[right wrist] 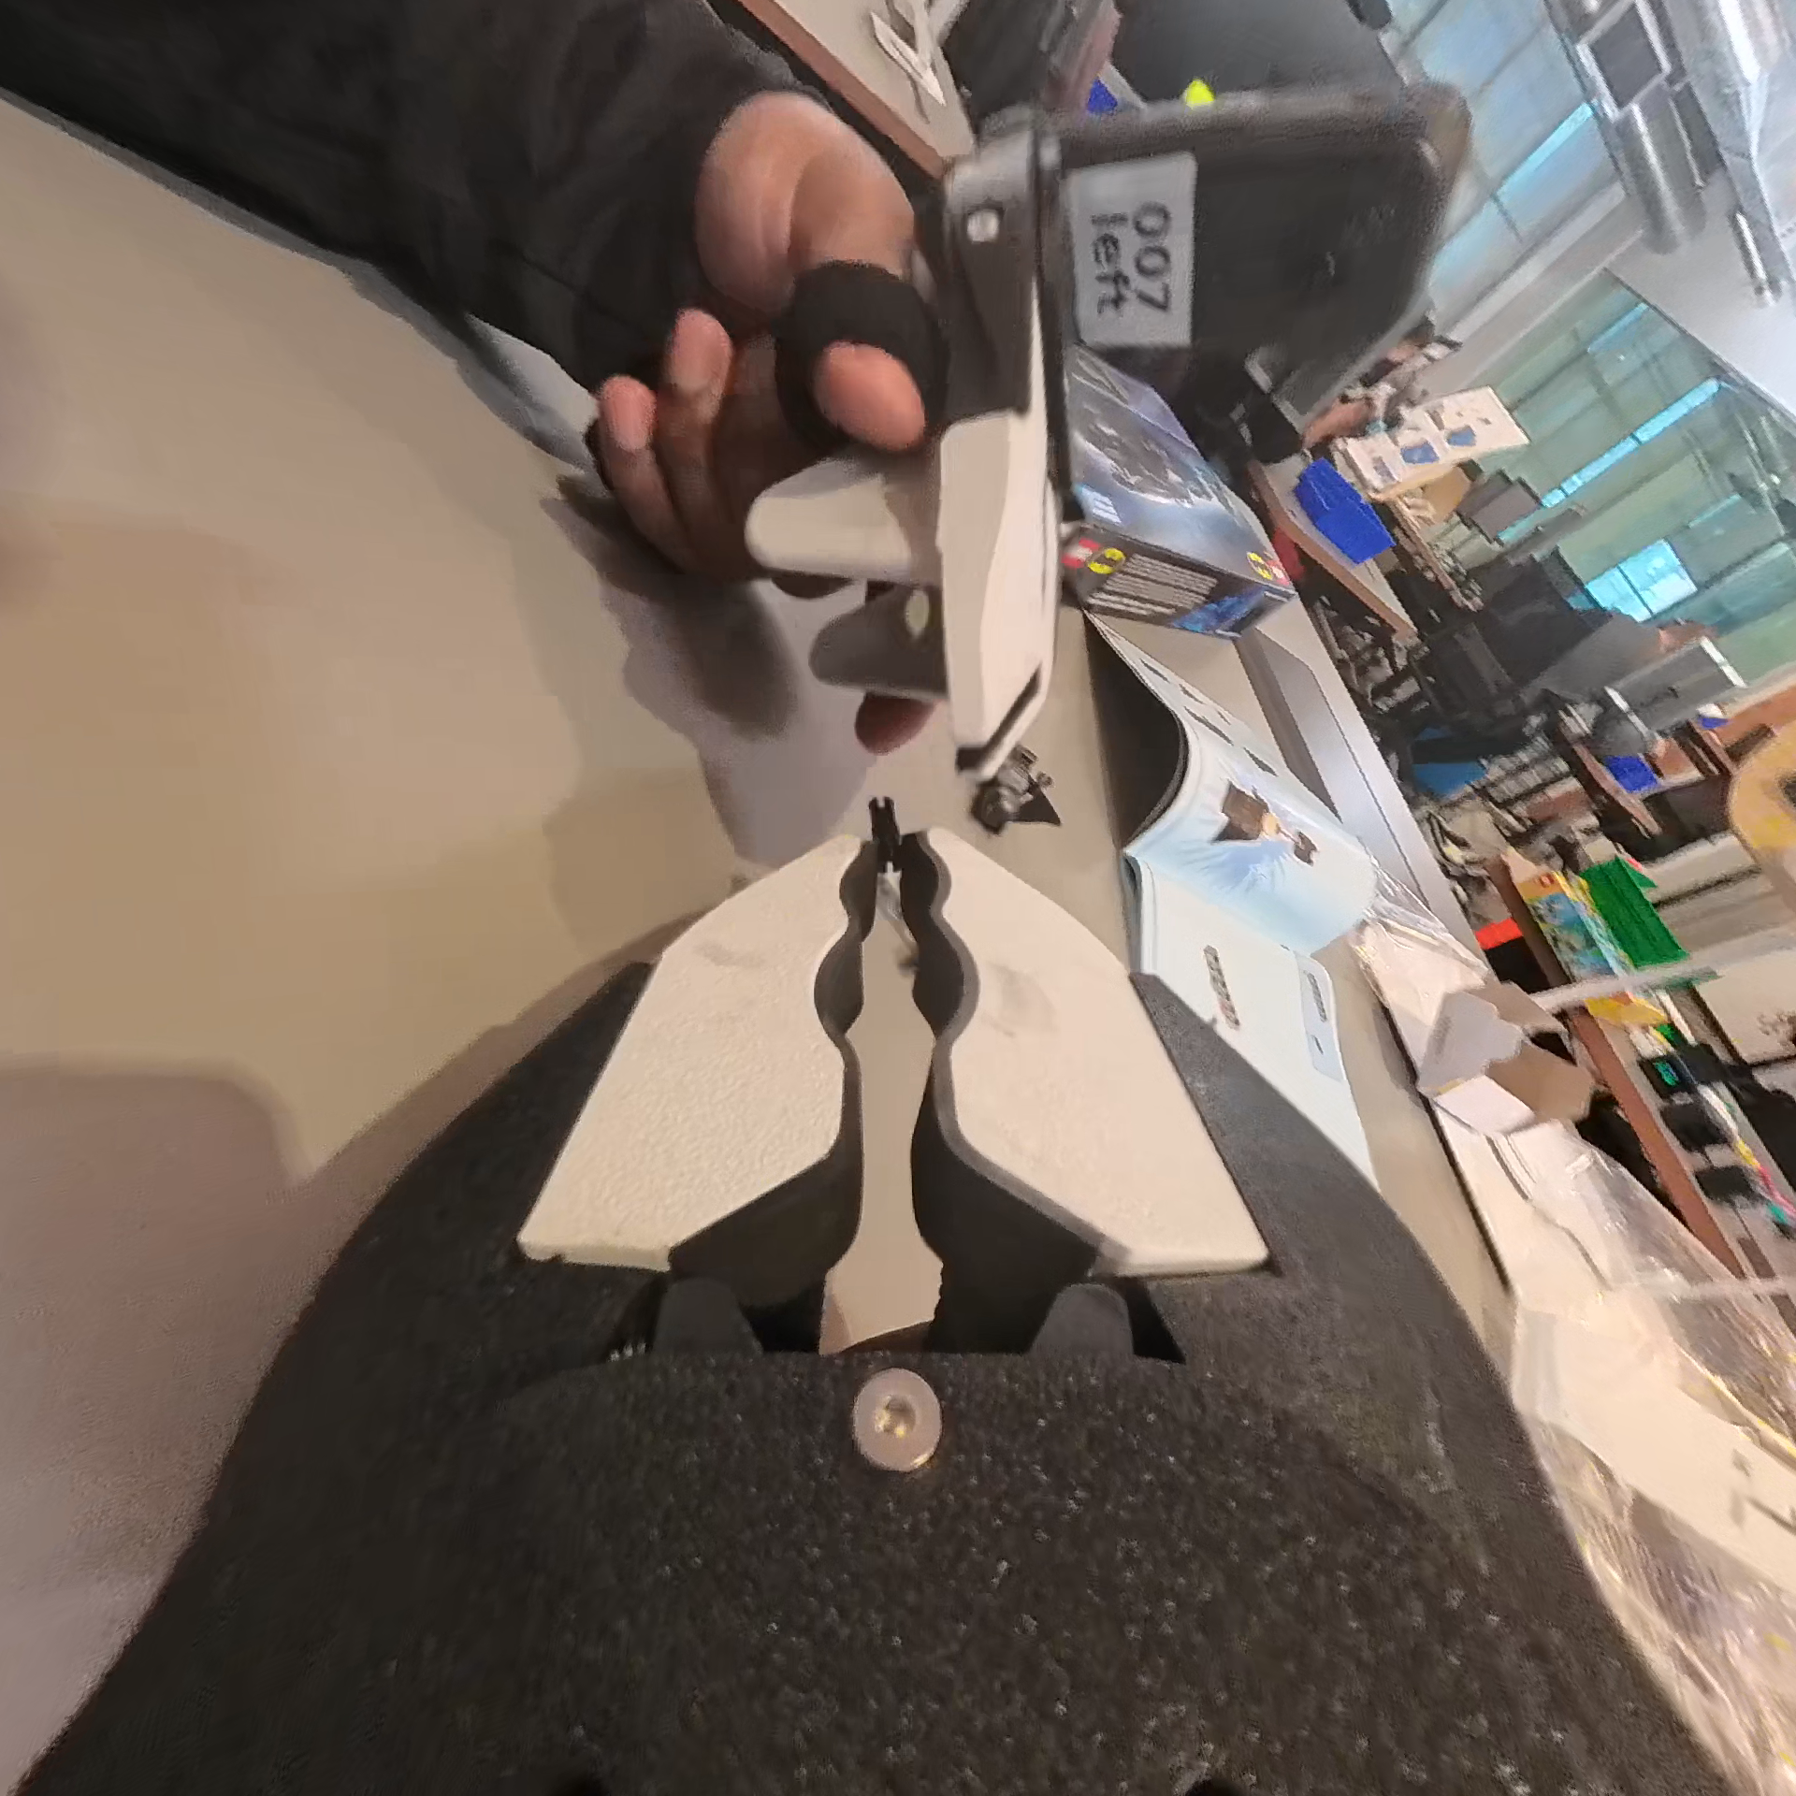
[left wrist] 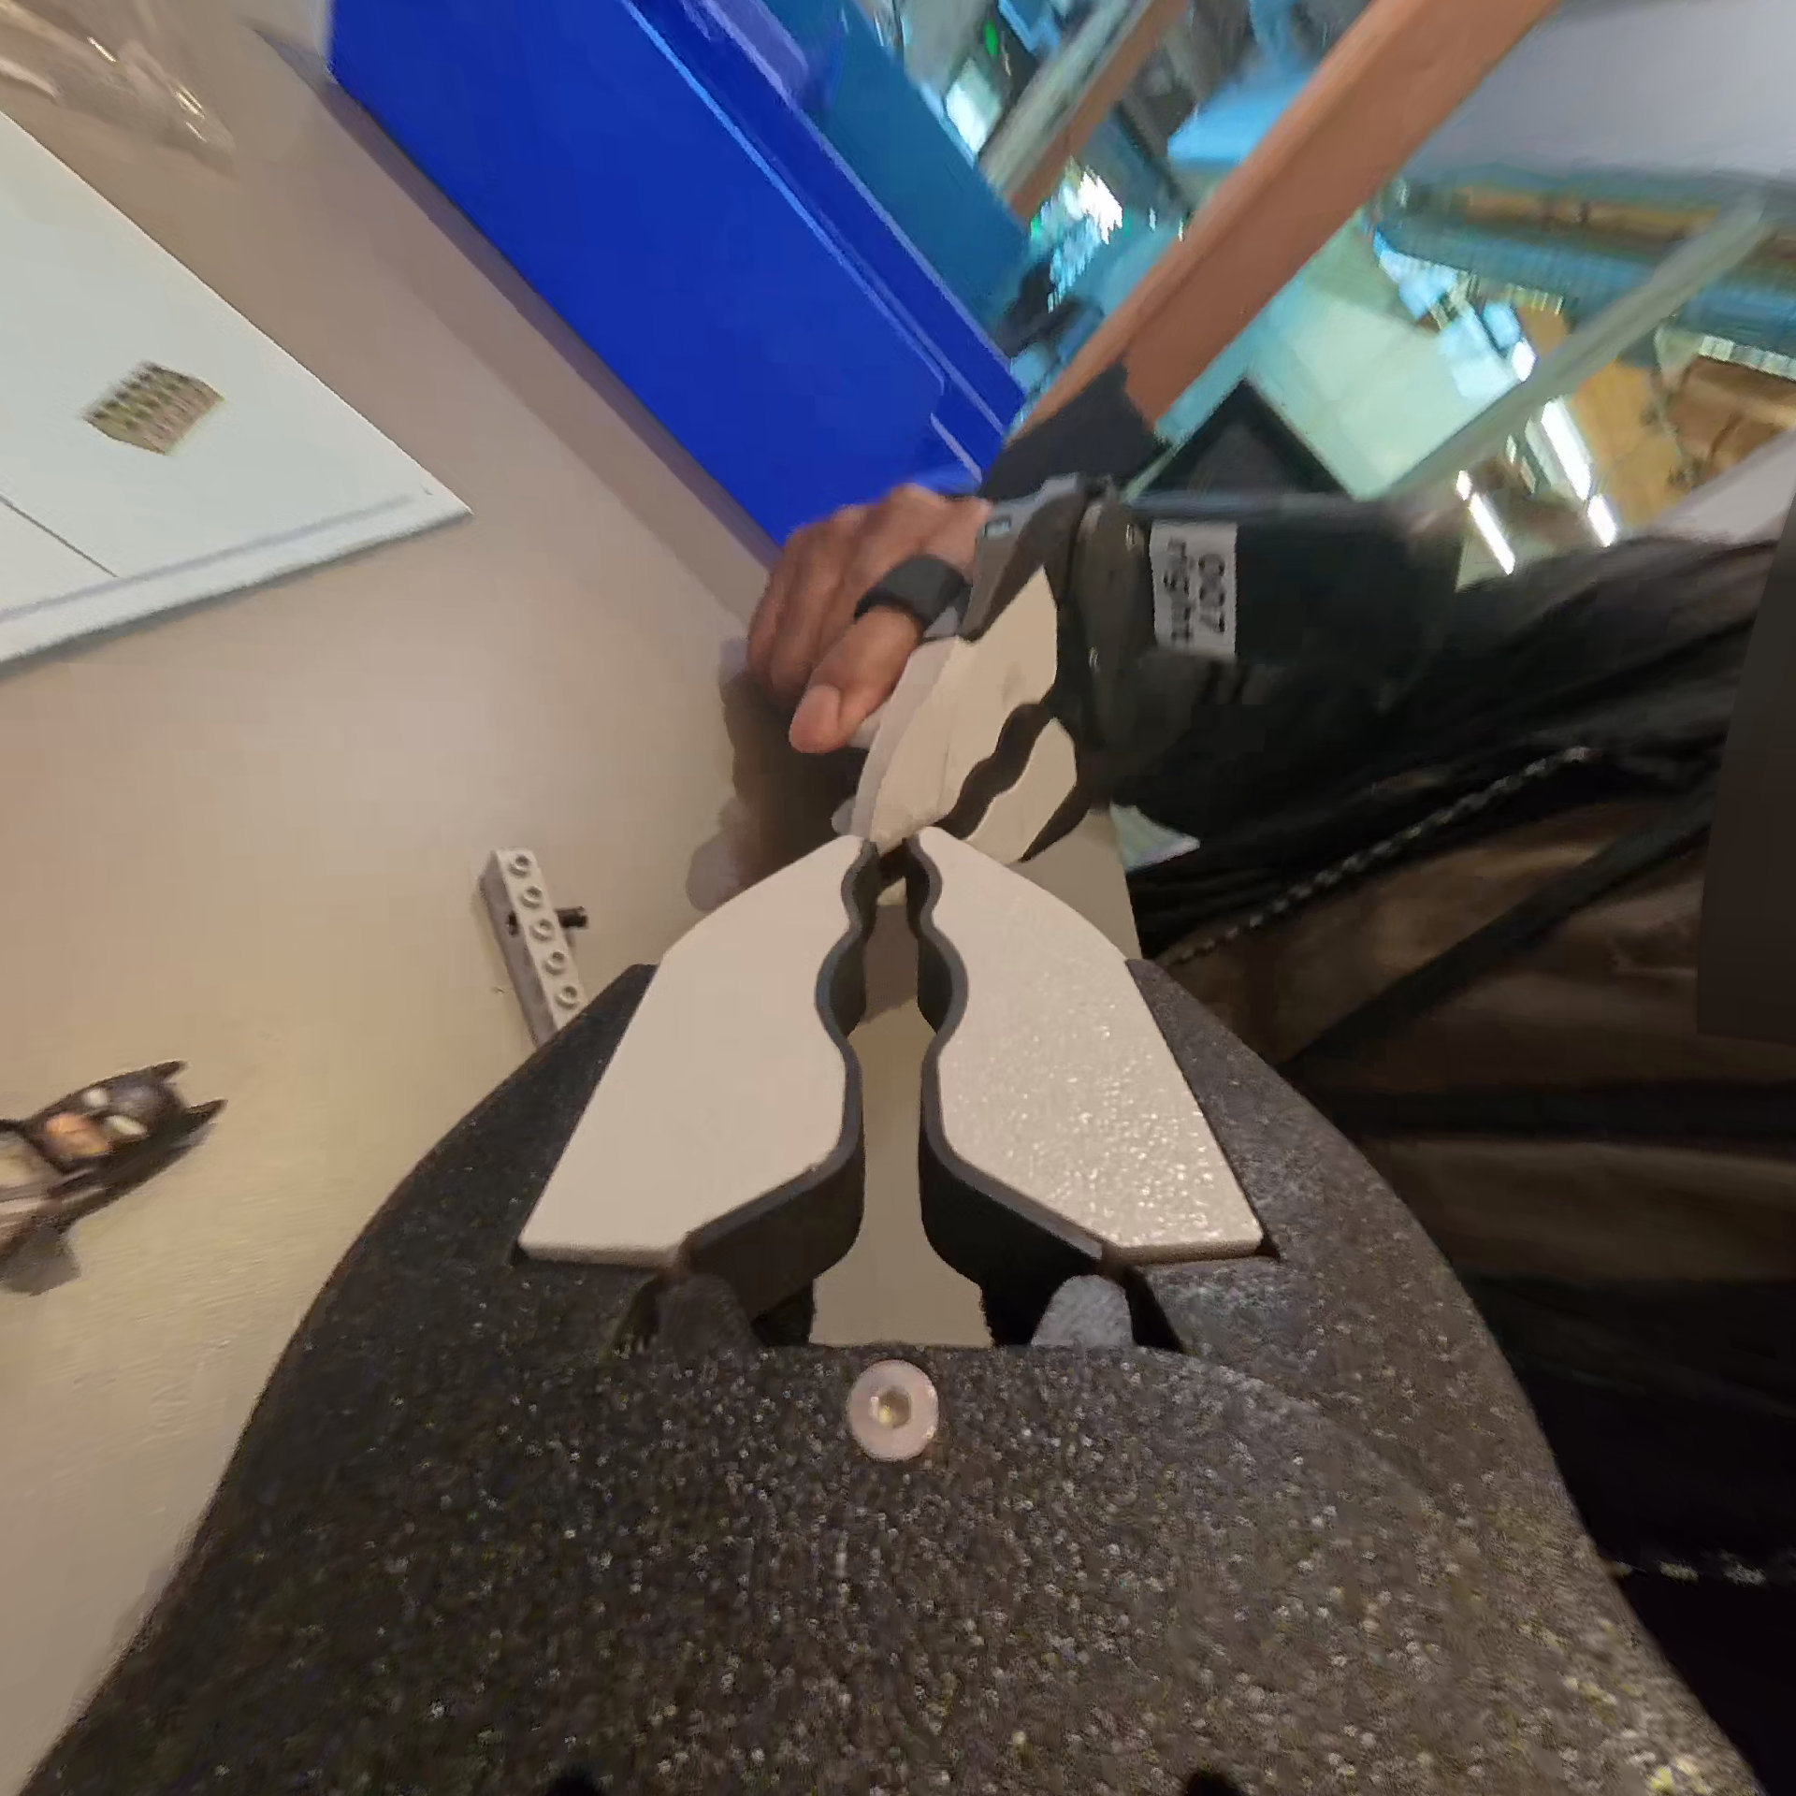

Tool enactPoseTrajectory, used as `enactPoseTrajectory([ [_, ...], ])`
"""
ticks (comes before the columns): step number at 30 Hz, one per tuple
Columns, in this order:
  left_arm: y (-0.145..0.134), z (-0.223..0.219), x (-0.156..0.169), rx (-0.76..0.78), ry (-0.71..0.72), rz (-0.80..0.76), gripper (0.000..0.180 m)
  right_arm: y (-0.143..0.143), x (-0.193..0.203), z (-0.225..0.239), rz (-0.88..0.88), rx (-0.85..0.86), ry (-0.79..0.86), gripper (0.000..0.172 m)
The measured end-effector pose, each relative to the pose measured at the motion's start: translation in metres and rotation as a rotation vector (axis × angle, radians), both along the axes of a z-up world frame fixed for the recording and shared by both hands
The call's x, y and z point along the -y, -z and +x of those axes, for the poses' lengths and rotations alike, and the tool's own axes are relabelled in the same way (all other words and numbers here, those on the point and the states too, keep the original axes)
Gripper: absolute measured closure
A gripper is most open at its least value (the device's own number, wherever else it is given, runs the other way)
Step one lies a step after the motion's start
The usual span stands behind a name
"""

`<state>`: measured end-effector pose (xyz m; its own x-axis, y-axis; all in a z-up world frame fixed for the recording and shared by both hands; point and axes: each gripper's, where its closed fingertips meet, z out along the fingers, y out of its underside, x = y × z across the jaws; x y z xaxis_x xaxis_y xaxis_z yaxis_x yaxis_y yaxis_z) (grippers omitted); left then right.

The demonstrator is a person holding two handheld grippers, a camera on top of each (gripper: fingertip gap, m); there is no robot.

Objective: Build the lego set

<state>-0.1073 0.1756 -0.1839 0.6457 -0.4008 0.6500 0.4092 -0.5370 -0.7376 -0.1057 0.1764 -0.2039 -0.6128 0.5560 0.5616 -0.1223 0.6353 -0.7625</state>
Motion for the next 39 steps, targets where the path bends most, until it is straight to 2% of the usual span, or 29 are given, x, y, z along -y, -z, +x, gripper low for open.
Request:
enactPoseTrajectory([
  [4,-0.007,-0.018,-0.003,0.043,-0.091,0.015,0.173,-0.001,-0.012,-0.011,-0.018,0.017,0.107,0.167],
  [9,0.000,-0.016,-0.006,0.023,-0.096,-0.009,0.169,-0.001,-0.016,-0.015,-0.038,0.039,0.155,0.166],
  [25,0.015,-0.009,-0.012,-0.008,-0.092,-0.073,0.167,-0.008,-0.012,-0.013,-0.103,0.042,0.134,0.167],
  [39,-0.004,0.003,-0.010,0.156,-0.024,-0.007,0.167,-0.026,-0.008,-0.007,-0.224,0.008,0.075,0.167],
])
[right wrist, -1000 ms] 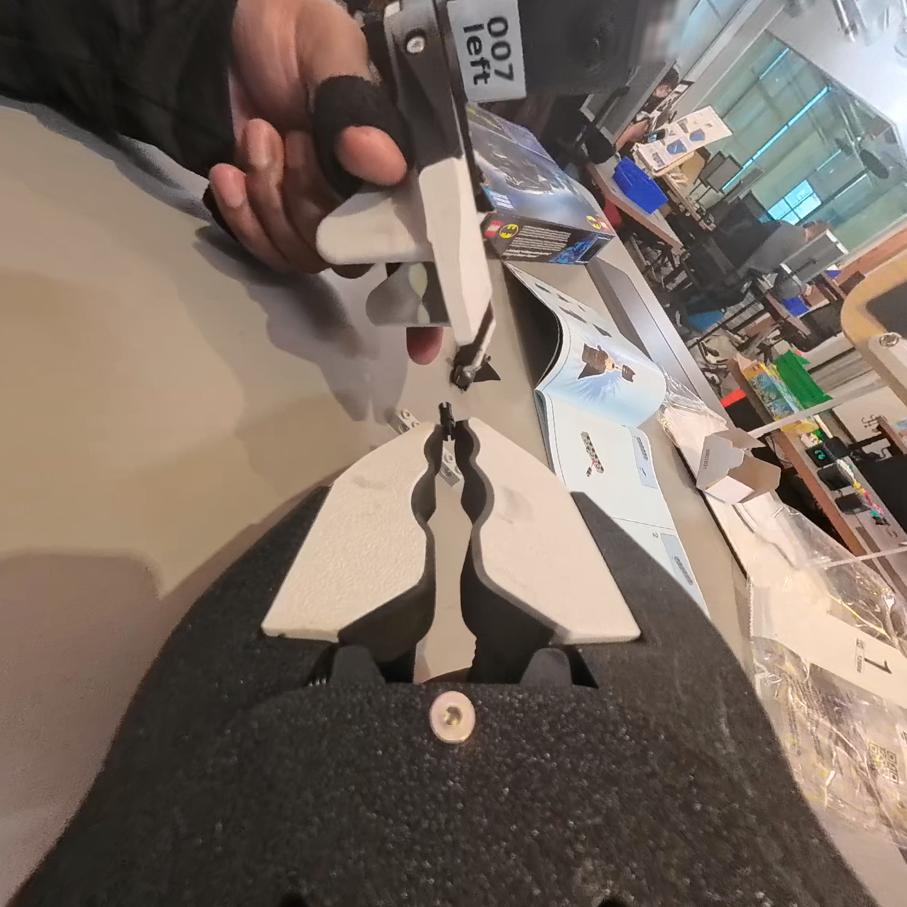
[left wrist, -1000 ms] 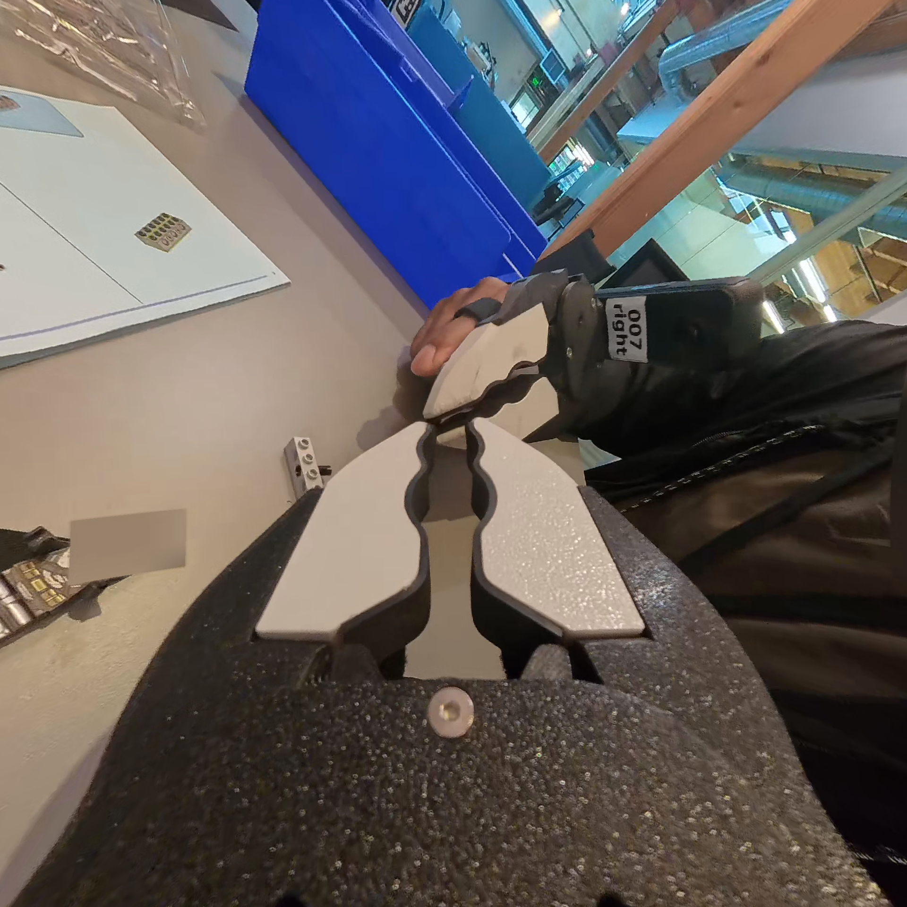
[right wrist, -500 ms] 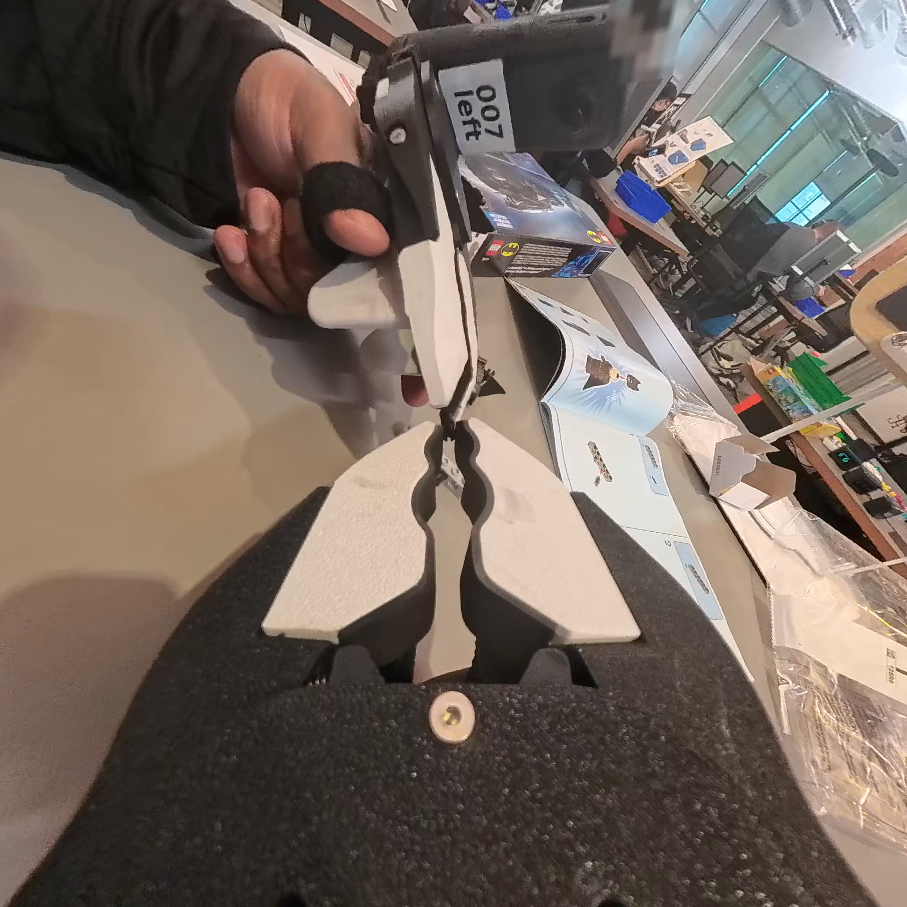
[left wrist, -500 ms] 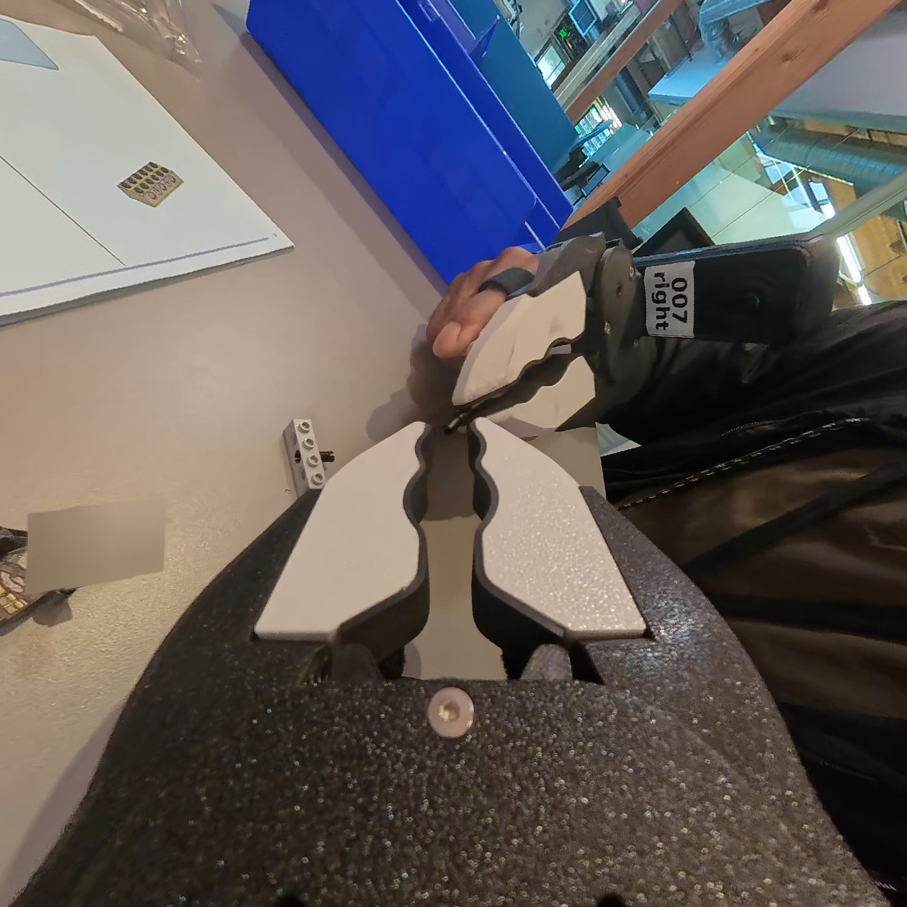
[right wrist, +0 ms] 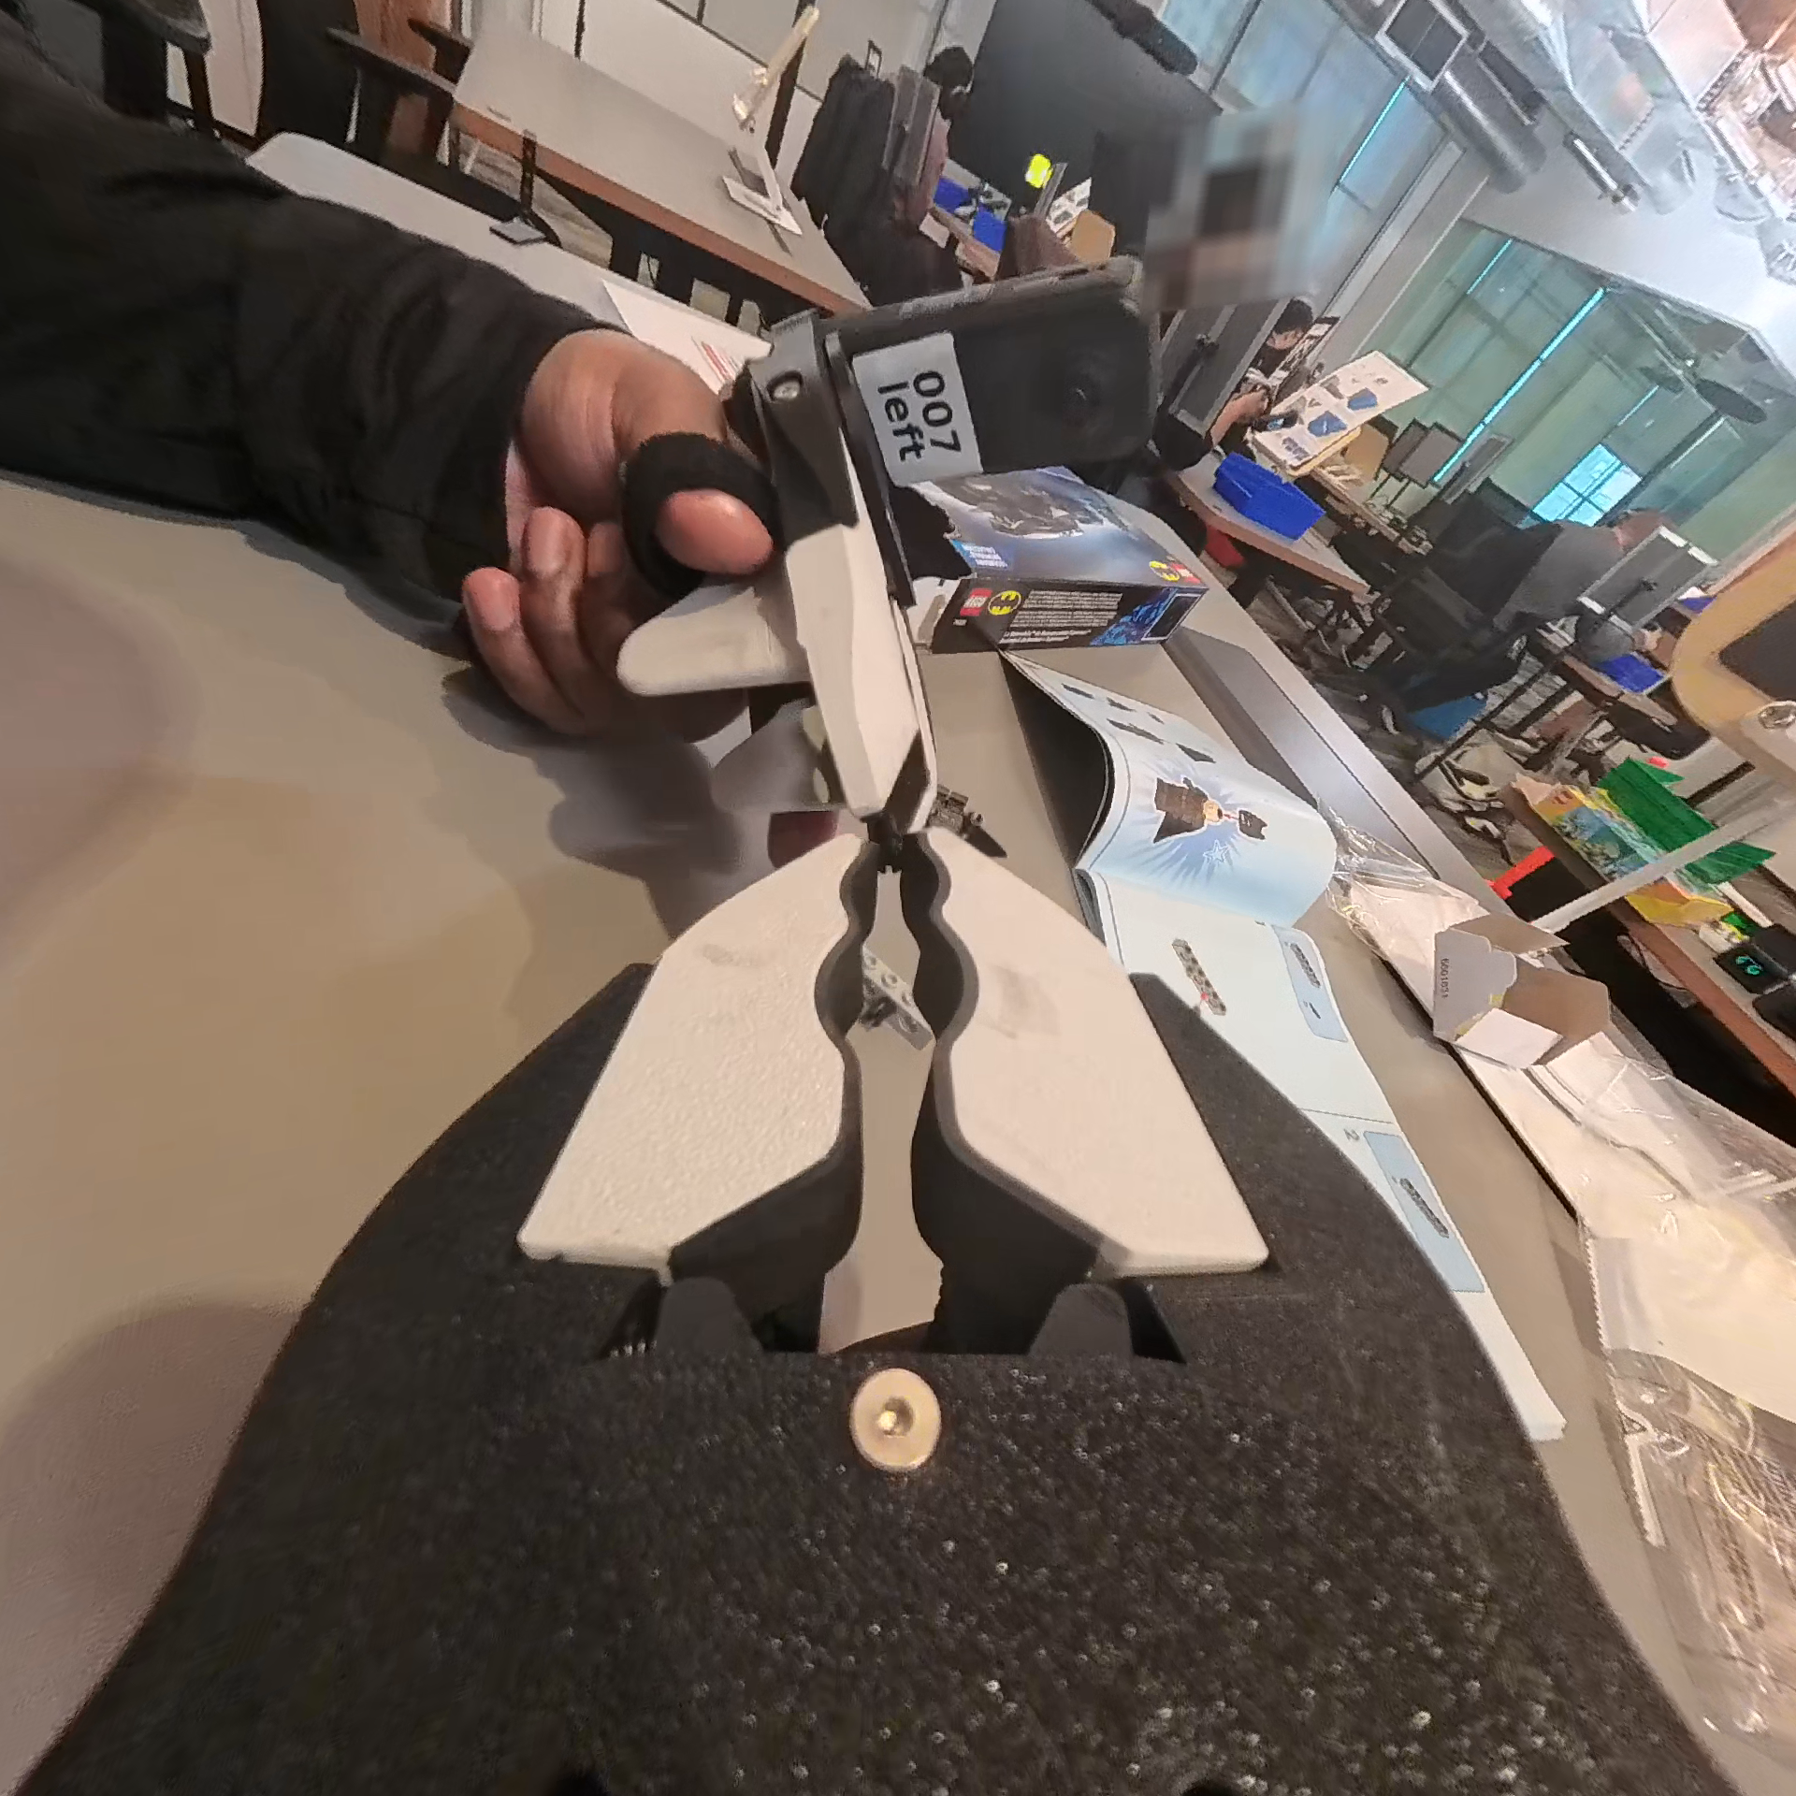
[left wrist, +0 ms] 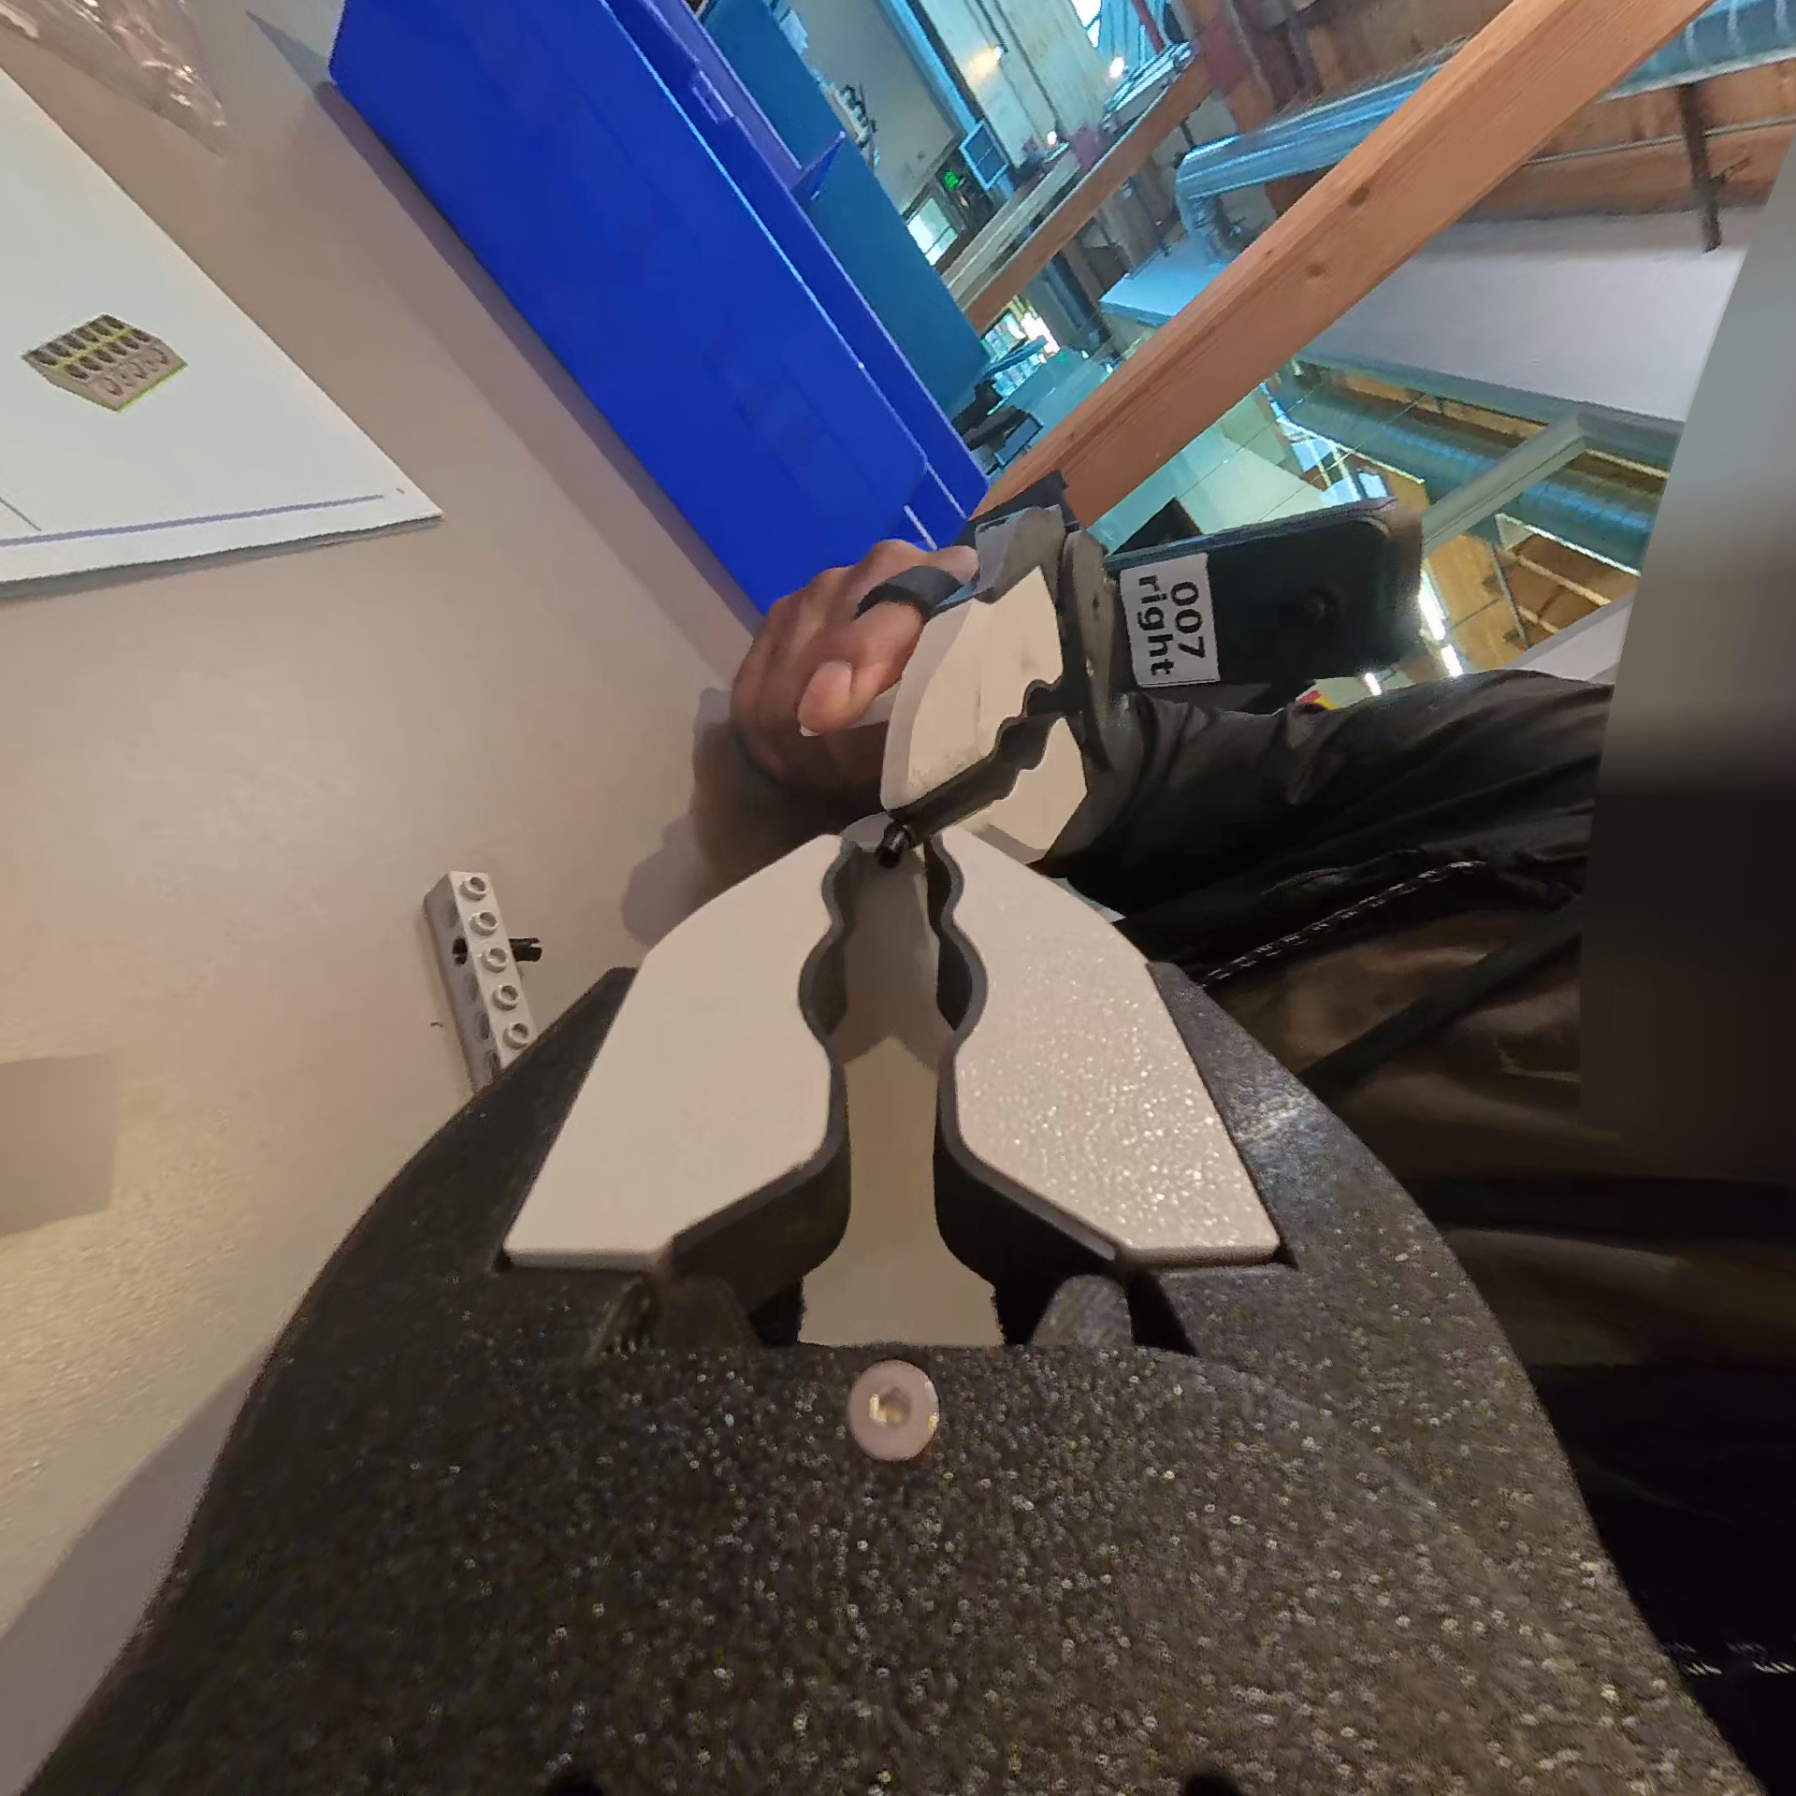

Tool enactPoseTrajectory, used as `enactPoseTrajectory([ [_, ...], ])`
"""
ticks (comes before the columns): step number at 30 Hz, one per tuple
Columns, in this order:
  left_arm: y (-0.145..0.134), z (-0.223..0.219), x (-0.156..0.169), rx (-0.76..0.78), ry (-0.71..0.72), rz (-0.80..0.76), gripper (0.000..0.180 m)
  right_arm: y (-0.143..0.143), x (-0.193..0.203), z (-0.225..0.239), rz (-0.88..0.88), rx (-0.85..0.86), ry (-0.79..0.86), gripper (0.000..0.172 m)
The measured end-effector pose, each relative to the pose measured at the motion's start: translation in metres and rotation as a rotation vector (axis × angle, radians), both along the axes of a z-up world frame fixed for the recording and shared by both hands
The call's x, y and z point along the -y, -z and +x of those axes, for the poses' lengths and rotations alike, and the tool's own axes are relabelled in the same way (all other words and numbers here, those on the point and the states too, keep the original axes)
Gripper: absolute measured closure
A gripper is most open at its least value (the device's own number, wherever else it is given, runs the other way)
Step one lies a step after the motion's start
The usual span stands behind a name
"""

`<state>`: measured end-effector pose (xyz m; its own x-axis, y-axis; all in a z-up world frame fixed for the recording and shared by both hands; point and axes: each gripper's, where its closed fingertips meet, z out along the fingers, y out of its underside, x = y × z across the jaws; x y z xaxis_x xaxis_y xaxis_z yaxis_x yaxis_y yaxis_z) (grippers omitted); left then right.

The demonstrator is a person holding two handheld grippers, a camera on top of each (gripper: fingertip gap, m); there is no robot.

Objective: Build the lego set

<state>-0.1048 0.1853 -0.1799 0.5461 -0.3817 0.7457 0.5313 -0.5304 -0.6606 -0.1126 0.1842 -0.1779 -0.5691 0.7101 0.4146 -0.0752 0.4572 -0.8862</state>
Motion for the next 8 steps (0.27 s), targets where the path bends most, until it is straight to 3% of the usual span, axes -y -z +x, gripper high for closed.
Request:
enactPoseTrajectory([
  [8,-0.0086,0.0029,0.0022,0.020,0.020,0.053,0.176,-0.0058,0.0018,0.0033,-0.032,-0.025,-0.029,0.166],
])
